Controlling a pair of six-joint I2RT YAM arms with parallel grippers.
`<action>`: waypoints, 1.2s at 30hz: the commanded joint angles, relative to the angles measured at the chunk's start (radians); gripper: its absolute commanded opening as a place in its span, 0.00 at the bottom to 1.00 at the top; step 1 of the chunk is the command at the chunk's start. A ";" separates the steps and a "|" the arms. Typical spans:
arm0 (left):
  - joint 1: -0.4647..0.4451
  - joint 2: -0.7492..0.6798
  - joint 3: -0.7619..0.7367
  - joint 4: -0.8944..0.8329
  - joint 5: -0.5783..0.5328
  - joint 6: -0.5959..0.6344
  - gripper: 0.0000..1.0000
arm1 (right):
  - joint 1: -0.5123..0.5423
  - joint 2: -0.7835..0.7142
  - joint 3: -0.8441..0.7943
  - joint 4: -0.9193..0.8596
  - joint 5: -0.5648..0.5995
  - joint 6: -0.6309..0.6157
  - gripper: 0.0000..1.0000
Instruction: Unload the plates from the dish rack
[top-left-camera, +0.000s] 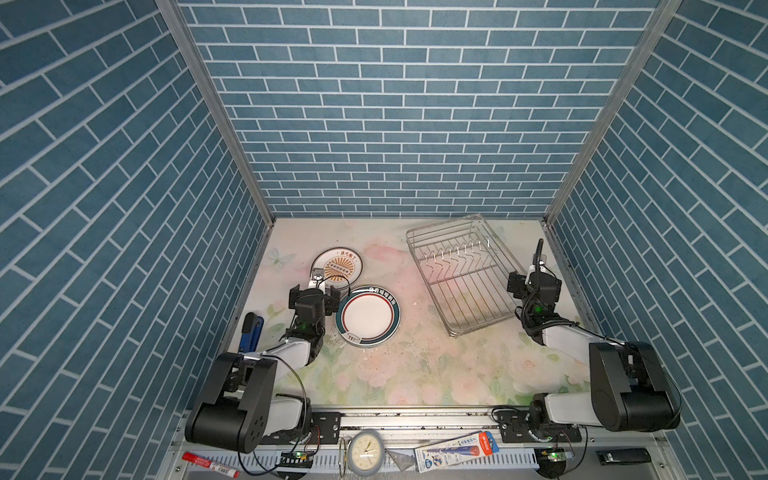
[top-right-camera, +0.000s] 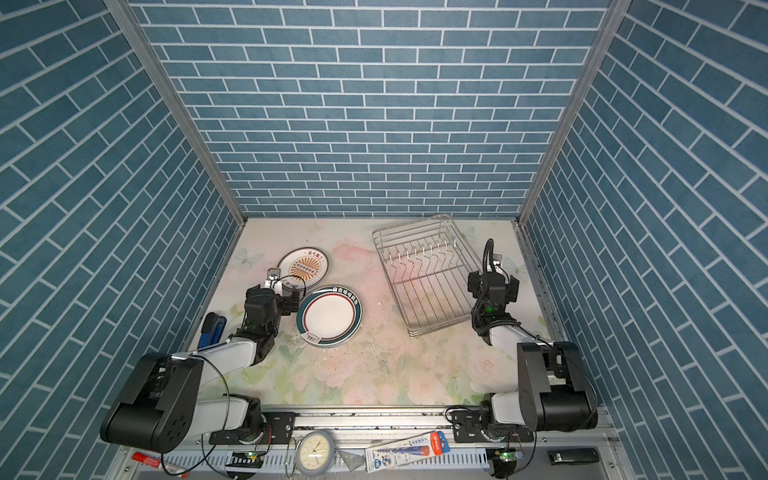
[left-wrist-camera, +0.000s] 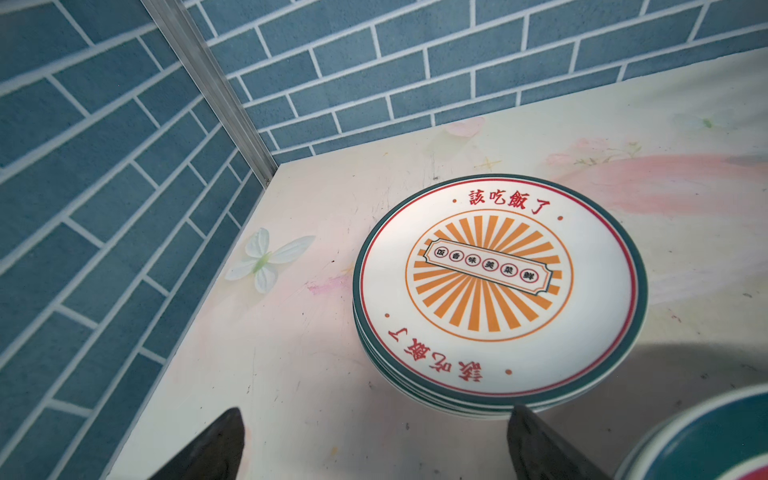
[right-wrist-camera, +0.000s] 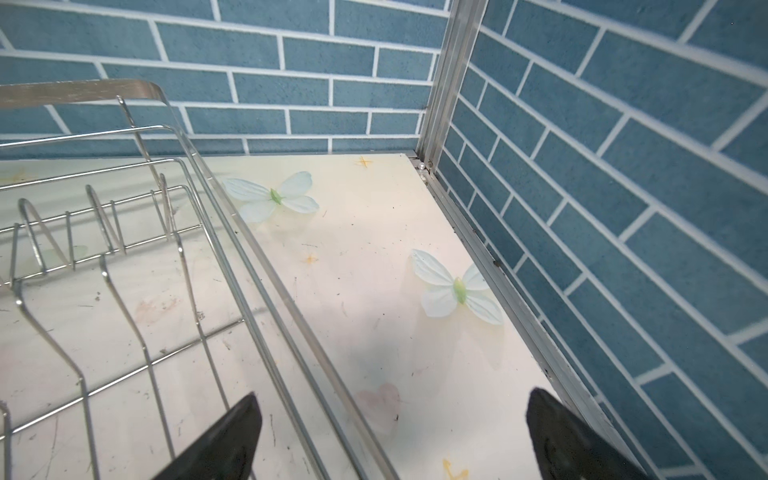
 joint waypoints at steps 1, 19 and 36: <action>0.008 0.020 -0.017 0.152 0.031 0.017 0.99 | -0.008 -0.053 -0.057 0.087 -0.046 -0.037 0.99; 0.061 0.224 -0.082 0.466 0.079 -0.026 0.99 | -0.034 0.204 -0.270 0.622 -0.187 -0.035 0.99; 0.061 0.222 -0.054 0.413 0.060 -0.033 0.99 | -0.039 0.193 -0.155 0.403 -0.083 0.007 0.99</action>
